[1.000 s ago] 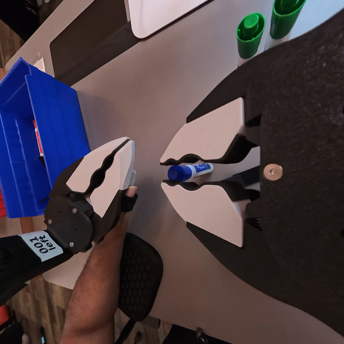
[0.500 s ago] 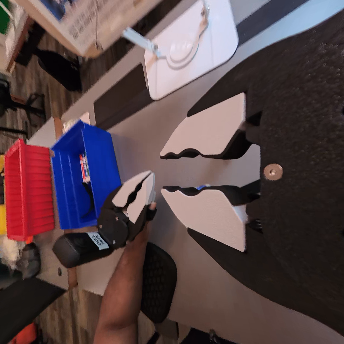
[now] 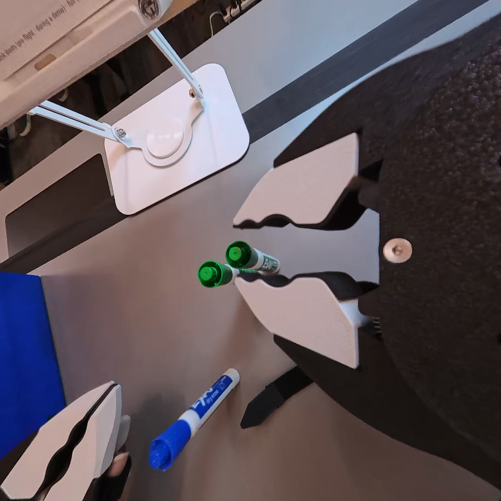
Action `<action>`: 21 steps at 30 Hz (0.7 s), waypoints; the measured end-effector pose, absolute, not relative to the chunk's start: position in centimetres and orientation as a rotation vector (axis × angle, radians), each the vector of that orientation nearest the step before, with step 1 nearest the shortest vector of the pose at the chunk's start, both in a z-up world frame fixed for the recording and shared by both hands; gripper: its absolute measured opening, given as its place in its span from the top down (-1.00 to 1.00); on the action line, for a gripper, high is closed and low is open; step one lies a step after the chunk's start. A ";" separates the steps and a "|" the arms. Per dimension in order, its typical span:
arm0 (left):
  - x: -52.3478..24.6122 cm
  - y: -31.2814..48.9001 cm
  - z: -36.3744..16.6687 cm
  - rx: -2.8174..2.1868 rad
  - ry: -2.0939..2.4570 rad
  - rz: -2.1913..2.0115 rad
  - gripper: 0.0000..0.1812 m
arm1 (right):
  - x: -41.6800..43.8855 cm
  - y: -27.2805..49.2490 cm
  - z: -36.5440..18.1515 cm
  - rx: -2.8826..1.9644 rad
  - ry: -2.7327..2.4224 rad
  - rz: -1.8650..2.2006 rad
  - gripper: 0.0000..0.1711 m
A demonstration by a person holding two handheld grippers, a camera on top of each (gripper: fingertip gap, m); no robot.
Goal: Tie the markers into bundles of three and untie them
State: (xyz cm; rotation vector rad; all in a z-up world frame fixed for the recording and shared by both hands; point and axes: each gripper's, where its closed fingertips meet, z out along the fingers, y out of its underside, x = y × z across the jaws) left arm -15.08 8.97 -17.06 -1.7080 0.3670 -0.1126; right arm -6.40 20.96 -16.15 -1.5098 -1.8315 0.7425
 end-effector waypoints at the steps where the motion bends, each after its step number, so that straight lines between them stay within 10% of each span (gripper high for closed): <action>1: -15.1 9.0 -17.2 -1.712 0.366 -0.112 1.00 | -6.4 21.1 -16.4 -1.510 -1.834 0.741 0.76; 21: -14.9 9.2 -18.0 -1.736 0.358 -0.138 1.00 | -5.3 11.0 -13.7 -1.325 -1.953 0.918 0.78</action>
